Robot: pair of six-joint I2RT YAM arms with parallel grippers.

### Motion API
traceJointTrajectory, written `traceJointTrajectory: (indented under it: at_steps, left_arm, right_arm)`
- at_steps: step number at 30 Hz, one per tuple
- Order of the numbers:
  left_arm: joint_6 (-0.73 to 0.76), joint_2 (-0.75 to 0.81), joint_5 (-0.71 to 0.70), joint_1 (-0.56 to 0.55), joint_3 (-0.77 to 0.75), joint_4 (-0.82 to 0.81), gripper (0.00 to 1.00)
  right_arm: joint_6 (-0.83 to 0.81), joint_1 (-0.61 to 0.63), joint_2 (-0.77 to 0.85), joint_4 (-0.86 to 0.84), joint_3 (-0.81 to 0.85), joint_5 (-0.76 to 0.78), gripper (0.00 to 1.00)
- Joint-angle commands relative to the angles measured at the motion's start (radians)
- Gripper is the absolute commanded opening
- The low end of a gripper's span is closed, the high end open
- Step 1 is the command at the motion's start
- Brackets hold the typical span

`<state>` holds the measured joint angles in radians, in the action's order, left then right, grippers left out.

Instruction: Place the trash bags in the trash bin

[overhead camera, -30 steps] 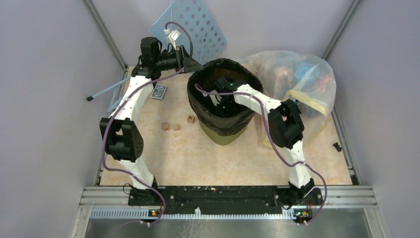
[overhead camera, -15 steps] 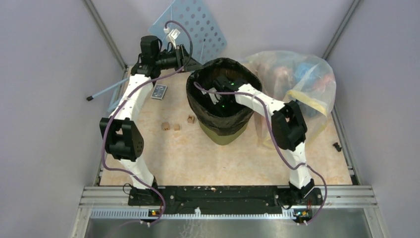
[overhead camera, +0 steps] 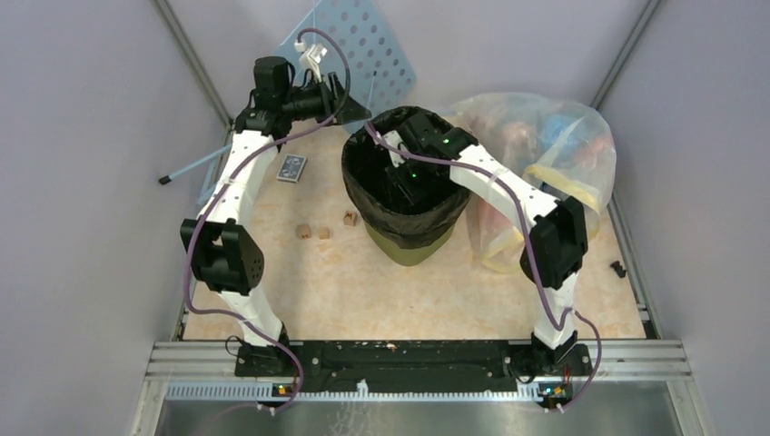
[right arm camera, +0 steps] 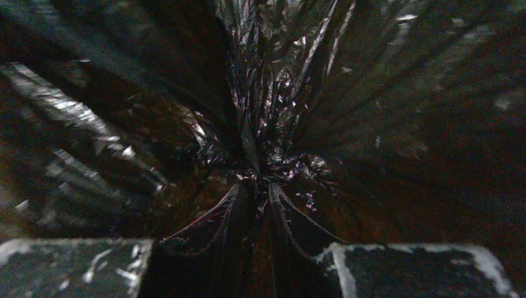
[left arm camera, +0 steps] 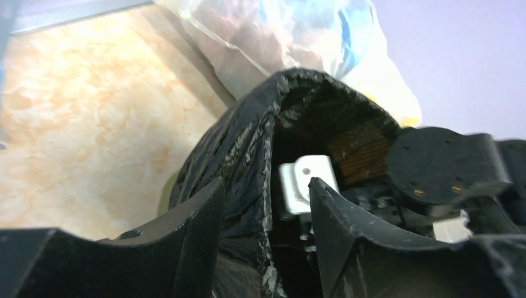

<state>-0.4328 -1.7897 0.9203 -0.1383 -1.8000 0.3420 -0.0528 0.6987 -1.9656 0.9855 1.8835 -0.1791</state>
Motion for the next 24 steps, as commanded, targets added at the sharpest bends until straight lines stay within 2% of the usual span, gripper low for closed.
traceJointTrajectory:
  at_steps: [1, 4, 9, 12, 14, 16, 18, 24]
  left_arm:
    - [0.139, 0.006, -0.158, -0.027, -0.119, 0.127, 0.60]
    - [0.243, -0.004, -0.258, -0.066, -0.176, 0.206, 0.63]
    - [0.329, -0.008, -0.368, -0.122, -0.183, 0.233, 0.63]
    - [0.362, -0.007, -0.382, -0.148, -0.177, 0.228, 0.64]
    - [0.401, -0.010, -0.410, -0.176, -0.179, 0.240, 0.67]
    - [0.444, -0.011, -0.461, -0.202, -0.181, 0.257, 0.72]
    - [0.475, -0.018, -0.506, -0.219, -0.185, 0.271, 0.72]
    - [0.497, -0.032, -0.582, -0.229, -0.187, 0.296, 0.59]
  right_arm:
    - [0.045, 0.005, 0.189, -0.068, 0.045, 0.043, 0.21]
    - [0.086, -0.003, 0.278, -0.109, 0.019, 0.115, 0.21]
    - [0.103, -0.005, 0.460, -0.238, -0.103, 0.211, 0.30]
    - [0.104, -0.006, 0.600, -0.367, -0.231, 0.301, 0.49]
    - [0.106, -0.005, 0.689, -0.457, -0.316, 0.370, 0.66]
    - [0.116, -0.005, 0.784, -0.549, -0.390, 0.459, 0.74]
    - [0.117, -0.005, 0.853, -0.618, -0.468, 0.517, 0.78]
    - [0.108, -0.005, 0.944, -0.701, -0.560, 0.564, 0.80]
